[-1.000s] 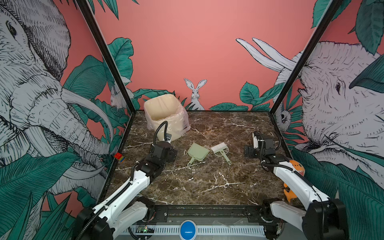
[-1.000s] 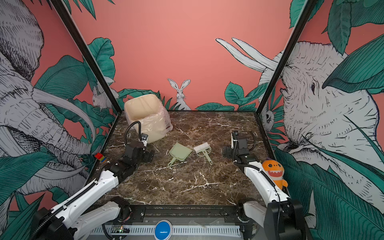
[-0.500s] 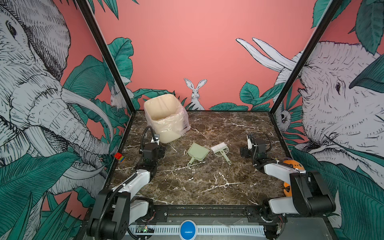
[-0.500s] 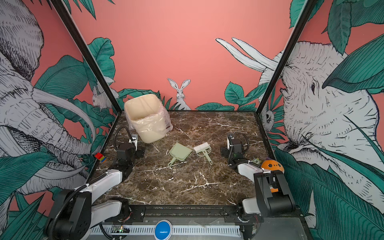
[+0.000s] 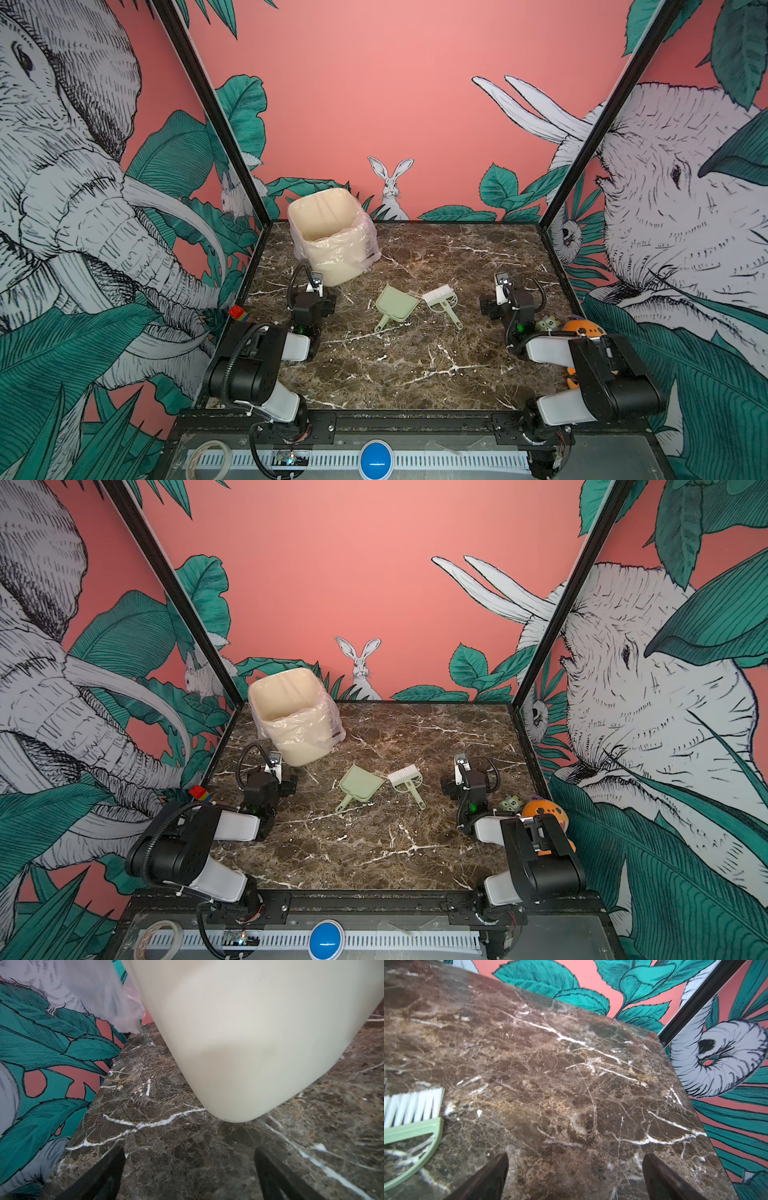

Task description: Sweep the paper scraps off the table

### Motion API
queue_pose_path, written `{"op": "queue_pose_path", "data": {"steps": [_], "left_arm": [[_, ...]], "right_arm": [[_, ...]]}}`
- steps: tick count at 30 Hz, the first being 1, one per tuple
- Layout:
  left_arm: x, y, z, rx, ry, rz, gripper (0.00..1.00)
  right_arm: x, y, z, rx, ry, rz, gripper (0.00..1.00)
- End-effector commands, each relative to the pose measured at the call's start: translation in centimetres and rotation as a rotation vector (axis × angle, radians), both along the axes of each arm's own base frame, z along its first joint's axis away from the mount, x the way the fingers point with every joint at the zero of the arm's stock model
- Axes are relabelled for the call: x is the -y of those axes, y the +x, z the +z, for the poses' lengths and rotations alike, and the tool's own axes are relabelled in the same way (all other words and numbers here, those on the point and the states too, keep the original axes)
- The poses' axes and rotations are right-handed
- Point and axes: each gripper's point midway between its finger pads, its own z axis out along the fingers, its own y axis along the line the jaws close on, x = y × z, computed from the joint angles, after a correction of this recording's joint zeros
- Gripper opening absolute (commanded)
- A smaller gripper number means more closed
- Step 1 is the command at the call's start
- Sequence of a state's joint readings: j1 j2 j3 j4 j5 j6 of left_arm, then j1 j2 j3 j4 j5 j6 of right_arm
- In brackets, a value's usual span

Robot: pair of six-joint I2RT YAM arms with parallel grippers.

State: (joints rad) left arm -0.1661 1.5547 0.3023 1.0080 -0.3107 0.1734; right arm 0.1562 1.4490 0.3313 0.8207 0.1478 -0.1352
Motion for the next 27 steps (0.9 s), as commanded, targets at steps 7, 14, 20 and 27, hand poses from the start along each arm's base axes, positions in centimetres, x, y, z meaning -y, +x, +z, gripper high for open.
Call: {"op": "queue_pose_path", "data": {"steps": [7,14,20,27], "left_arm": [[-1.17,1.01,1.74,0.071,-0.026,0.075,1.00],[-1.19,1.30,1.43,0.034,-0.040,0.068,1.00],[-1.16,1.42,1.49,0.038,-0.038,0.067,1.00],[-1.27,1.53,1.36,0.029,-0.047,0.064,1.00]], "right_arm": [[1.10,-0.02,1.48,0.183,0.049,-0.033,1.00],[1.23,0.43,1.46,0.171,0.049,-0.046,1.00],[1.27,0.57,1.42,0.163,0.049,-0.050,1.00],[1.30,0.58,1.42,0.164,0.049,-0.051,0.99]]}}
